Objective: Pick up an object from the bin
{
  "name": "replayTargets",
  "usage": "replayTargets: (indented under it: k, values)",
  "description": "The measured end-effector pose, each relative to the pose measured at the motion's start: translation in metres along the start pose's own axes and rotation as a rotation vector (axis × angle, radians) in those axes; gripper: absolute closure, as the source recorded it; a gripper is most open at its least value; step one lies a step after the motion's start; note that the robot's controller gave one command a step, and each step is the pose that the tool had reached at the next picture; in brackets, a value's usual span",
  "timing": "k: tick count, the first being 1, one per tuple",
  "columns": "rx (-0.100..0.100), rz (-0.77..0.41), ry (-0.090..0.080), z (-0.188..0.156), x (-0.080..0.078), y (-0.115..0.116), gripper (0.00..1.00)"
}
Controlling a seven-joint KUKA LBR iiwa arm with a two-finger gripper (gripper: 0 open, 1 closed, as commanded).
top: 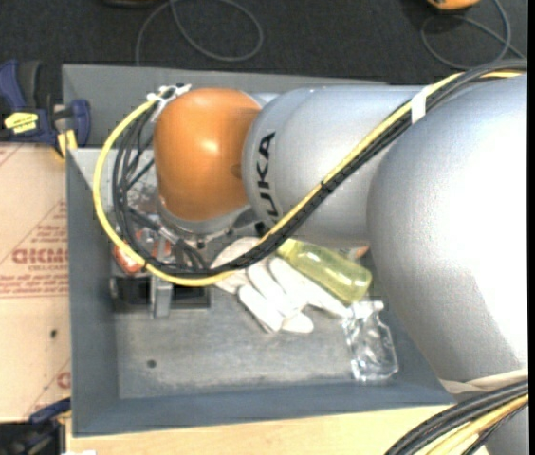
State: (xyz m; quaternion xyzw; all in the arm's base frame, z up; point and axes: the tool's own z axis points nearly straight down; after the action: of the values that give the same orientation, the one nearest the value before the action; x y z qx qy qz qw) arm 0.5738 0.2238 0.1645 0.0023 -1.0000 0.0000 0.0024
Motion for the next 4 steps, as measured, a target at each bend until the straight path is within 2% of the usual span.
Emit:
replayTargets:
  k: [1, 2, 3, 4]
  values:
    - [-0.002, 0.004, -0.007, -0.005, -0.002, -0.001, 0.0]
    - [-0.004, 0.062, -0.012, 0.026, -0.019, -0.002, 0.0]
    - [-0.007, 0.212, -0.018, 0.088, -0.013, -0.004, 1.0]
    - [-0.007, 0.213, -0.018, 0.088, -0.012, -0.004, 1.0]
